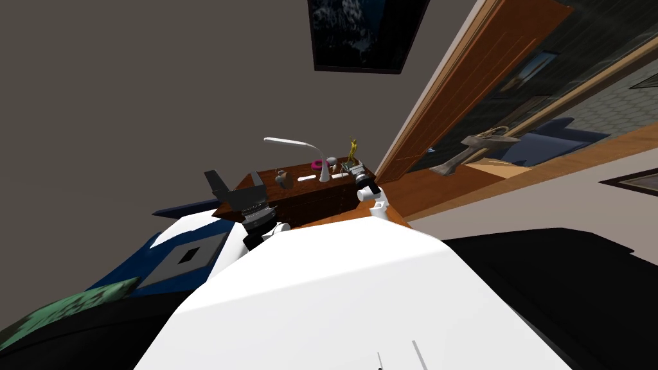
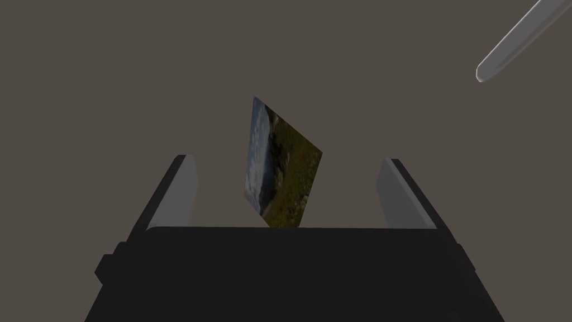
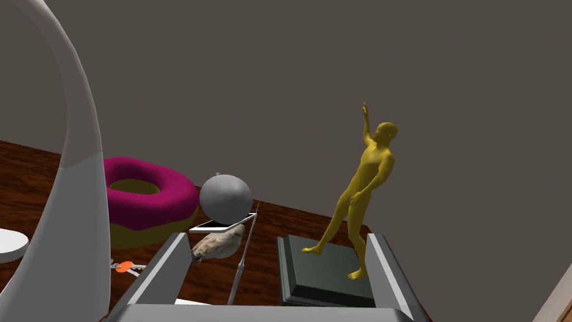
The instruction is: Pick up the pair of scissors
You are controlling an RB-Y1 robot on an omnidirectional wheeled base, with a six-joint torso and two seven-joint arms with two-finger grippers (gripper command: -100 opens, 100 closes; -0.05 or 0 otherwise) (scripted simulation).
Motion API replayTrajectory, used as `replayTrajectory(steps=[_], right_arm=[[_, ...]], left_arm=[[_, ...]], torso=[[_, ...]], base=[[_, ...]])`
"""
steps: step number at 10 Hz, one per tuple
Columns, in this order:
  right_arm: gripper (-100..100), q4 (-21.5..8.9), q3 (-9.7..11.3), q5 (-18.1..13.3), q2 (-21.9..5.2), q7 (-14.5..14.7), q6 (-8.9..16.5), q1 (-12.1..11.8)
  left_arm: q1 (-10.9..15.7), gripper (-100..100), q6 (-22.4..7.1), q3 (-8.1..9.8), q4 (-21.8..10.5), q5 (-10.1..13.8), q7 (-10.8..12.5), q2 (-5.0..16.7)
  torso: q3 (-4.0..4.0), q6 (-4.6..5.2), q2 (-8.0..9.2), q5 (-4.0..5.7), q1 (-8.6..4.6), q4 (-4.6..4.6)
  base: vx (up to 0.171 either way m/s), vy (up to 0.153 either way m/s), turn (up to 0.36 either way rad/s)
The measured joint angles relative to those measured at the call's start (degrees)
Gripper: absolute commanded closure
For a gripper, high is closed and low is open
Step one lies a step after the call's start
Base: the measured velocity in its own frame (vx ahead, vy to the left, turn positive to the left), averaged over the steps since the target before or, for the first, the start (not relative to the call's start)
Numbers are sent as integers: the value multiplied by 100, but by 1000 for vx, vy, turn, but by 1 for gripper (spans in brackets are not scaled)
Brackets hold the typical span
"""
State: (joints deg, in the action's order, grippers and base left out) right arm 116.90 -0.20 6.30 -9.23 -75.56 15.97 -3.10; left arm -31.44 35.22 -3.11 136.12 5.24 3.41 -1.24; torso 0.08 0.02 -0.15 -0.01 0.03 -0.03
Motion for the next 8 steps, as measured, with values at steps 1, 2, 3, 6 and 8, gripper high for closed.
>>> replayTrajectory(steps=[1, 2, 3, 6, 8], right_arm=[[-100, -111, -5, 11, -8, -163, 147, 68], [-100, -137, -6, 5, 4, -285, 272, 99], [-100, -232, -21, 16, -14, -434, 418, 176], [-100, -361, -42, 43, -60, -852, 839, 248], [-100, -482, -71, 91, -138, -1113, 1095, 311]], left_arm=[[0, 0, 0, 0, 0, 0, 0, 0], [0, 0, 0, 0, 0, 0, 0, 0], [0, 0, 0, 0, 0, 0, 0, 0], [0, 0, 0, 0, 0, 0, 0, 0], [0, 0, 0, 0, 0, 0, 0, 0]], torso=[[4, 0, -7, 0, 0, -2], [3, 1, -5, 0, 0, -2], [4, 0, -7, 0, 2, -2], [5, 1, -8, 0, 0, -2], [6, 2, -10, 0, -2, -3]], base=[[50, 11, 28], [52, 19, 37], [74, 9, 66], [66, 9, 39], [56, 6, 29]])
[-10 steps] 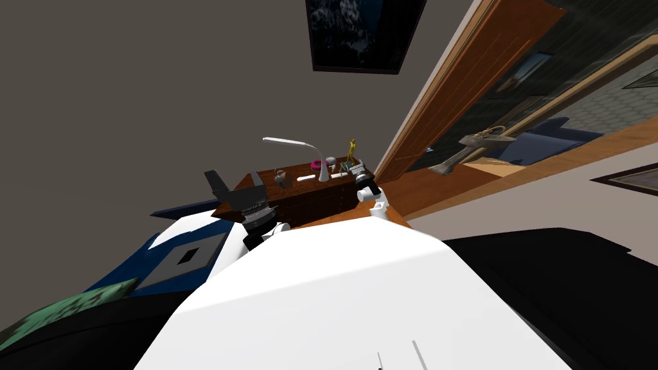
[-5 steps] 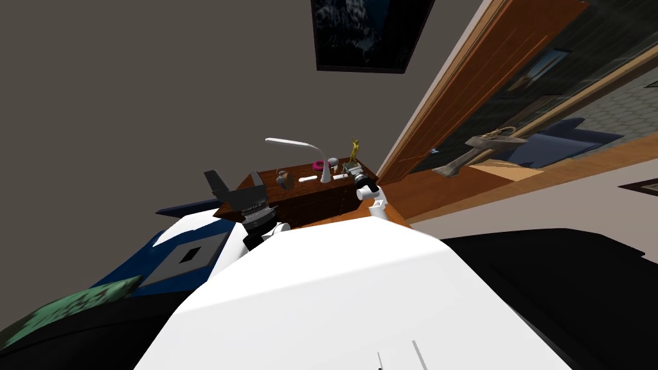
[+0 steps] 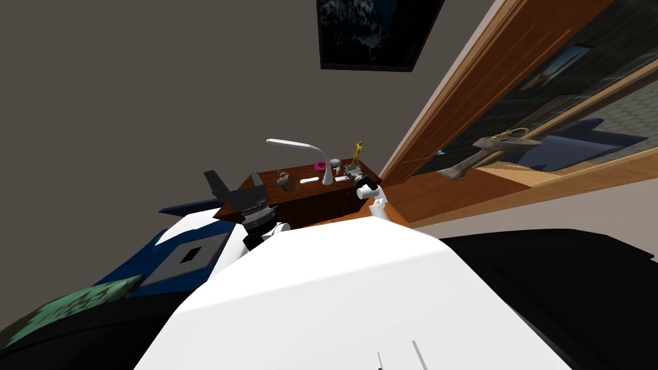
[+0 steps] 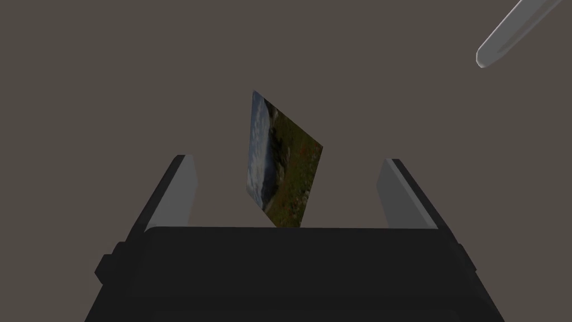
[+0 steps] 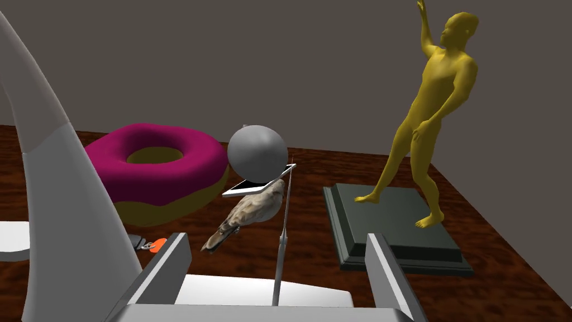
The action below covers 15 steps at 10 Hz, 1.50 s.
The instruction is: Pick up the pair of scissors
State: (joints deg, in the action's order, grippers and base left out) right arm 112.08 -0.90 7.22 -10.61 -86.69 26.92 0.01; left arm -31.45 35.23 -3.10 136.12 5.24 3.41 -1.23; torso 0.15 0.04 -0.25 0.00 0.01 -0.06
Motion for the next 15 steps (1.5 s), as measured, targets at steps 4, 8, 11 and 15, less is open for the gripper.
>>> replayTrajectory(steps=[4, 8, 11, 15], right_arm=[[-100, -211, -40, 15, -76, -413, 489, 128], [-100, -477, -92, 42, -184, -850, 1027, 266], [0, -505, -113, 70, -232, -1026, 1270, 259], [100, -506, -116, 67, -234, -1024, 1267, 258]], left_arm=[[0, 0, 0, 0, 0, 0, 0, 0], [0, 0, 0, 0, 0, 0, 0, 0], [0, 0, 0, 0, 0, 0, 0, 0], [1, 0, 0, 0, 0, 0, 0, 0]], torso=[[-2, 0, 3, 0, 1, 1], [2, 0, -3, 0, -1, -1], [-7, 1, 13, 1, -2, 3], [-15, -3, 26, 2, 0, 6]], base=[[64, 6, 35], [74, 1, 33], [27, -1, 10], [0, 0, 0]])
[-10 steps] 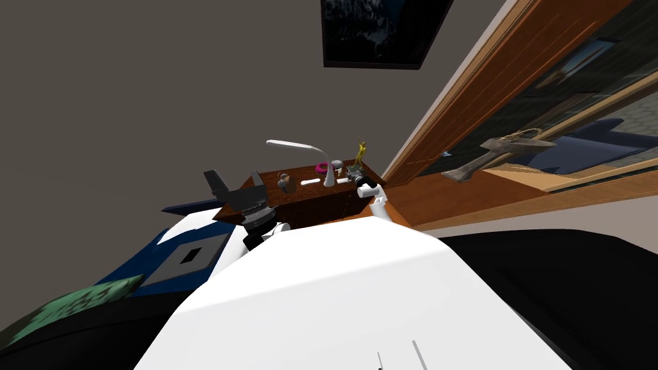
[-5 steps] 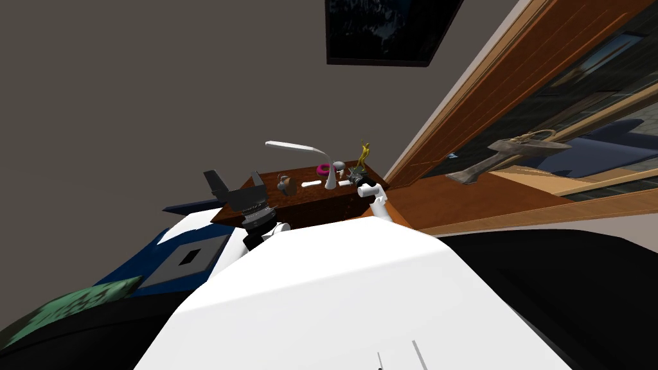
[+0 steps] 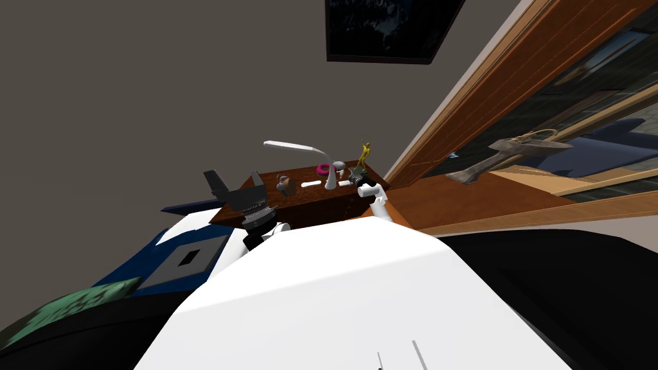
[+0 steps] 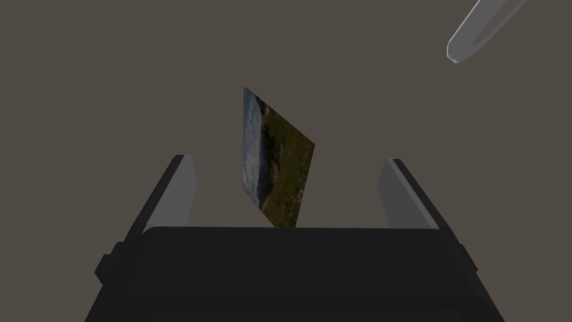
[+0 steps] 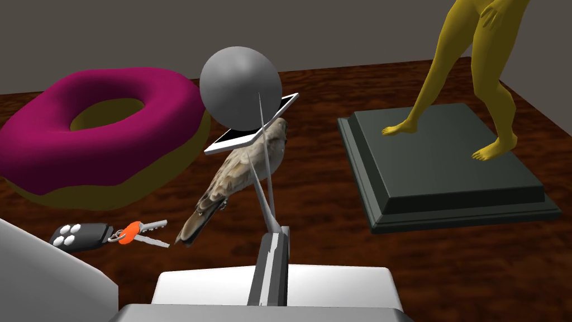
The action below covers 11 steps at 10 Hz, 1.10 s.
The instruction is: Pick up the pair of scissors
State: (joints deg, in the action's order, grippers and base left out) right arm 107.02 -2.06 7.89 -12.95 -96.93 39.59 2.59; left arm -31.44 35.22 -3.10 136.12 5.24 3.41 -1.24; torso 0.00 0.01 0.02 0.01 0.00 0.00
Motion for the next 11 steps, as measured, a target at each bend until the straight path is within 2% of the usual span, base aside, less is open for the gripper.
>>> replayTrajectory(steps=[2, 4, 11], right_arm=[[100, -1, -1, -1, -1, 1, 1, -2], [-100, -1, -1, -1, -1, 1, 1, -2], [-100, -399, -8, 32, 175, 232, -736, 37]], left_arm=[[0, 0, 0, 0, 0, 0, 0, 0], [0, 0, 0, 0, 0, 0, 0, 0], [0, 0, 0, 0, 0, 0, 0, 0]], torso=[[3, -3, -6, 0, 2, -1], [4, -3, -7, 0, 2, -1], [4, -3, -7, 1, -1, -1]], base=[[0, 0, 0], [-1, -3, 1], [-2, -10, 4]])
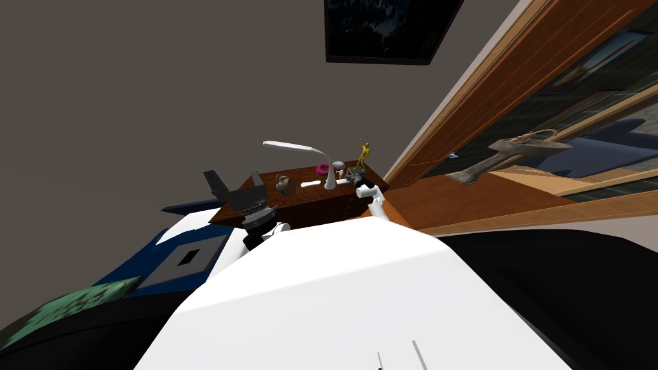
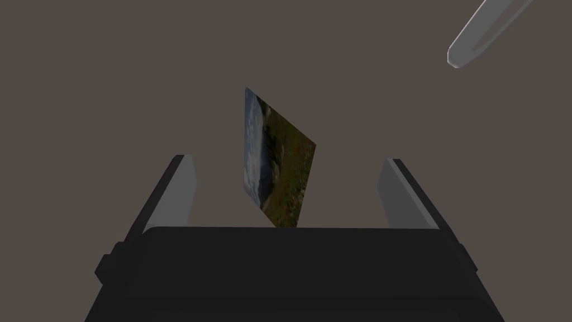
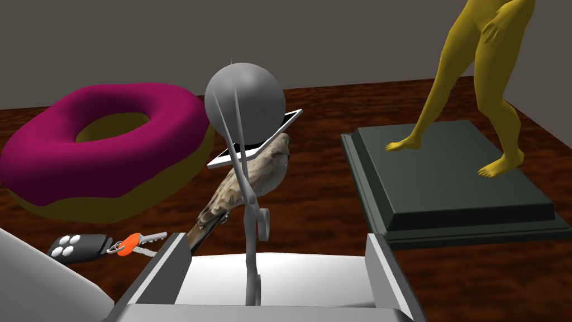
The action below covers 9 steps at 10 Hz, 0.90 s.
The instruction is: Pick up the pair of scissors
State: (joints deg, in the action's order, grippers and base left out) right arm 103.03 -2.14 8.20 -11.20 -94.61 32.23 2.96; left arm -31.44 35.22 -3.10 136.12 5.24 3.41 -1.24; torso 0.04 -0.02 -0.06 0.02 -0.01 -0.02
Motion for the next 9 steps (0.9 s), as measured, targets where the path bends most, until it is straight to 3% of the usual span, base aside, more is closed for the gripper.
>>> replayTrajectory(steps=[9], right_arm=[[-100, -747, -3, 45, 210, 422, -1360, 81]], left_arm=[[0, 0, 0, 0, 0, 0, 0, 0]], torso=[[-1, 0, 1, 0, -2, 0]], base=[[-4, -12, 6]])
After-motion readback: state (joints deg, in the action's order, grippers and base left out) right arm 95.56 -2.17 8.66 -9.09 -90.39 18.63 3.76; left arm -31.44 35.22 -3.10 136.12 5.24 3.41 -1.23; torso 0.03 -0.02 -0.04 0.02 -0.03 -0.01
